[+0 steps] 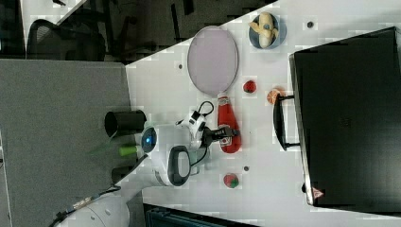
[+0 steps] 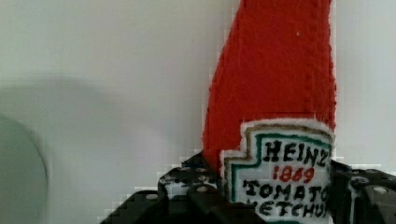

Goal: Pick Ketchup from the table and place it in strainer.

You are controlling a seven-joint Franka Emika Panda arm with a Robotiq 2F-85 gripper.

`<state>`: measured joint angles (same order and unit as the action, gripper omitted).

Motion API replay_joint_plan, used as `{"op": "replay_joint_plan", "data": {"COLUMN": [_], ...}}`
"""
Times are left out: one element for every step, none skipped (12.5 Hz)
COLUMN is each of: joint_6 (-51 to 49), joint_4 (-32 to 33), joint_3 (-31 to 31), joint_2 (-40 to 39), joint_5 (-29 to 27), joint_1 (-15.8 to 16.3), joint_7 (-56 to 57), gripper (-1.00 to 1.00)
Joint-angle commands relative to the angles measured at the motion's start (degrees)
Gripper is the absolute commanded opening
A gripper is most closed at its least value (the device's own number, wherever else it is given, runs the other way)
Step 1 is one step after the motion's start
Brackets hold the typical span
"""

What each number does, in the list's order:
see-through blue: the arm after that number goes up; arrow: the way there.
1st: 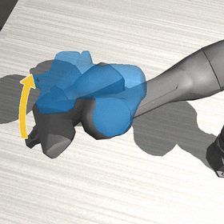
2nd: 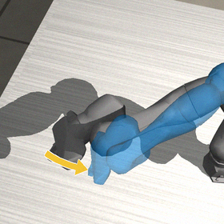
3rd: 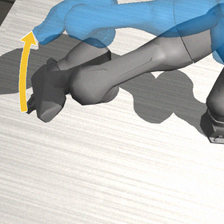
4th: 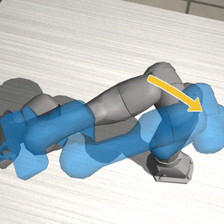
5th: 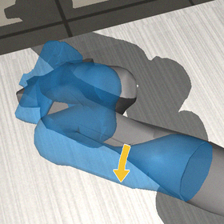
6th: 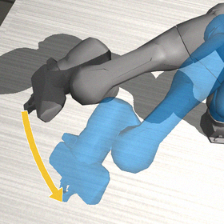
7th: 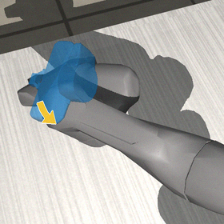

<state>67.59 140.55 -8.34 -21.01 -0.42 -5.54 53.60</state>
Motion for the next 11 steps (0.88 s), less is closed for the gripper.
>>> {"op": "replay_joint_plan", "data": {"joint_6": [-6.8, -11.3, -15.7, -20.2, -25.2, -30.1, -34.4, -37.4, -39.0, -39.5, -39.4], "joint_4": [-0.9, -1.2, -1.8, -2.5, -3.3, -4.3, -5.3, -6.3, -7.2, -7.6, -8.1], "joint_3": [0.6, 0.5, 0.4, 0.3, 0.0, -0.3, -0.8, -1.6, -2.8, -4.2, -6.0], "joint_2": [8.3, 11.6, 15.1, 18.7, 22.2, 25.2, 27.6, 29.4, 30.8, 31.6, 31.7], "joint_5": [-0.2, -0.2, -0.2, -0.2, -0.2, -0.2, -0.3, -0.4, -0.4, -0.4, -0.4], "joint_1": [-0.4, -0.3, -0.3, -0.3, -0.2, -0.2, 0.0, 0.2, 0.7, 1.1, 1.6], "joint_7": [1.8, 1.8, 1.8, 1.8, 1.7, 0.6, -2.0, -5.0, -7.0, -7.8, -9.5], "gripper": [0.20, 0.20, 0.20, 0.20, 0.20, 0.20, 0.20, 0.20, 0.20, 0.20, 0.20]}}
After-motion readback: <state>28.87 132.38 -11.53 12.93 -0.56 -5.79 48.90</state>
